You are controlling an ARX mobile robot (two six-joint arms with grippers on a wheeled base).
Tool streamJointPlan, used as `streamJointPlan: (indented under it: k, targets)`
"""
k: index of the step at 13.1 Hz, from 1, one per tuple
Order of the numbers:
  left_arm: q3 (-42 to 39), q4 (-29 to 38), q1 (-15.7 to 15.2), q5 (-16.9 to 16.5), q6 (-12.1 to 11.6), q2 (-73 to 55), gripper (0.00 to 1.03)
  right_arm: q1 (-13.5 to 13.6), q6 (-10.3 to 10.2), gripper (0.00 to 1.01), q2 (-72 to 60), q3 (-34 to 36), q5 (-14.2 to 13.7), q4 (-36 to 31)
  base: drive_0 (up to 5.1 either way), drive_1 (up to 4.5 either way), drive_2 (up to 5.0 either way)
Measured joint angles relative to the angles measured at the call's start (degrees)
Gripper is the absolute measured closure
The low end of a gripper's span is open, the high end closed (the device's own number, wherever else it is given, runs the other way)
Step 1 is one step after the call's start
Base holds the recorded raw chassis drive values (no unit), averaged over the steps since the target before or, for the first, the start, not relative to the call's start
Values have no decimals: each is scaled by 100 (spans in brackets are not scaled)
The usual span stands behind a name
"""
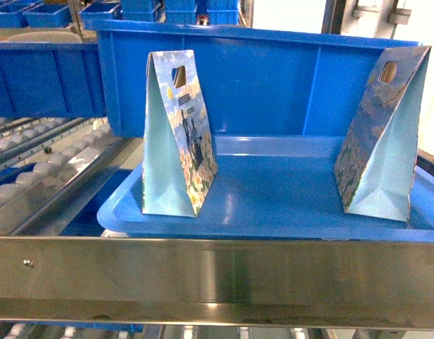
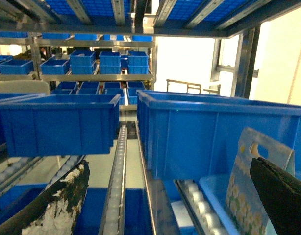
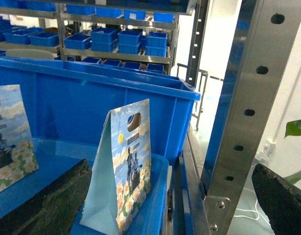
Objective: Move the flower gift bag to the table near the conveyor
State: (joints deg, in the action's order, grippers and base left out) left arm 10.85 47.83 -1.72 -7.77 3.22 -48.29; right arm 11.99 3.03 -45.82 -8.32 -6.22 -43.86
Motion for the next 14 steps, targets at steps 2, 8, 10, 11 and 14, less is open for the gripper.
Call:
streamJointPlan:
  k: [2,8,10,11,14]
  targets:
    - [264,46,155,83,17,-393,5,0,4,3,-376,-179,-44,-42,0,0,0]
    - [229,20,170,94,90,-409,5,79,35,3,-1523,-892,4,-350,0,0,0]
    - [229,20,170,92,90,-409,5,151,-57,3,-2455,-1576,-55,-299,0,0,0]
    - [229,22,170,94,90,-409,5,170,-63,3,-2852,-1932,-66,-356,0,0,0]
    - [229,20,170,94,90,-409,5,44,-66,3,-3849,-2876,-83,-76,0,0,0]
